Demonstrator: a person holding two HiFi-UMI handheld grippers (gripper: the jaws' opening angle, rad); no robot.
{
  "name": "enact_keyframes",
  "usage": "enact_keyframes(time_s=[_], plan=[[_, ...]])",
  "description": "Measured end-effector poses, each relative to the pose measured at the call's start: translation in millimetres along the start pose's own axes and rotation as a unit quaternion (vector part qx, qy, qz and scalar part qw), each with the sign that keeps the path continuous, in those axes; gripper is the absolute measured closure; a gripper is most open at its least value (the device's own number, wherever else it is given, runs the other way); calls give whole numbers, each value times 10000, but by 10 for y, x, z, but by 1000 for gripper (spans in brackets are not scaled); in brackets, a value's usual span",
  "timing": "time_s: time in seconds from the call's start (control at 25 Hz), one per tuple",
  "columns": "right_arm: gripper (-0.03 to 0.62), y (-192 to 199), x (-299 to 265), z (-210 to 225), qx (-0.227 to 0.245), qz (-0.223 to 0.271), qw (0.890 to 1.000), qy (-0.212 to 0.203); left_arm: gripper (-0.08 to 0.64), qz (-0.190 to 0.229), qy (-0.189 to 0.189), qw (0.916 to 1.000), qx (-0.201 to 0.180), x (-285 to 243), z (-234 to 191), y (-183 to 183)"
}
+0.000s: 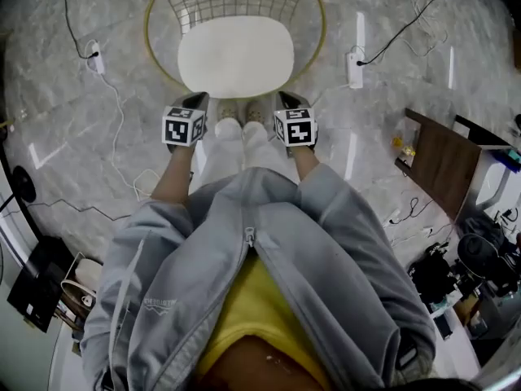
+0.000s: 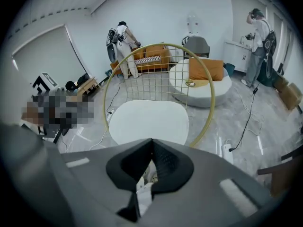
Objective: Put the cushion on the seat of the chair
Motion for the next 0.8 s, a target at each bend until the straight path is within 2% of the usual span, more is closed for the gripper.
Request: enact_keyframes(time_s=[0.24, 0.4, 0.52, 0.64, 0.8], plan=[[594, -143, 549, -129, 357, 463, 9982, 100, 552, 711, 40, 9974, 95, 484, 328, -248], [593, -539, 981, -205, 440, 1402, 9888, 245, 552, 1462, -38, 9892, -85, 834, 469, -641], [594, -946, 1322, -319, 750, 2089, 9745, 321, 552, 2236, -137, 9741, -311, 1177, 530, -1050], [593, -1284, 1669, -485, 973, 2674, 9580, 370, 552, 2922, -291, 9548, -458, 1594, 591, -1412], [592, -1672, 2080, -686, 1064, 3376, 9344, 403, 552, 3664, -571, 9277, -434, 2138, 644, -1817]])
Point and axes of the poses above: the fingertips, and each gripper's own axes: x backward along the fingers, z to its right, y out of its underside, the point moved 9 cm from there along x, backward along the fingers, and after that the axes turned 10 degrees about -y, right-handed, at the moved point
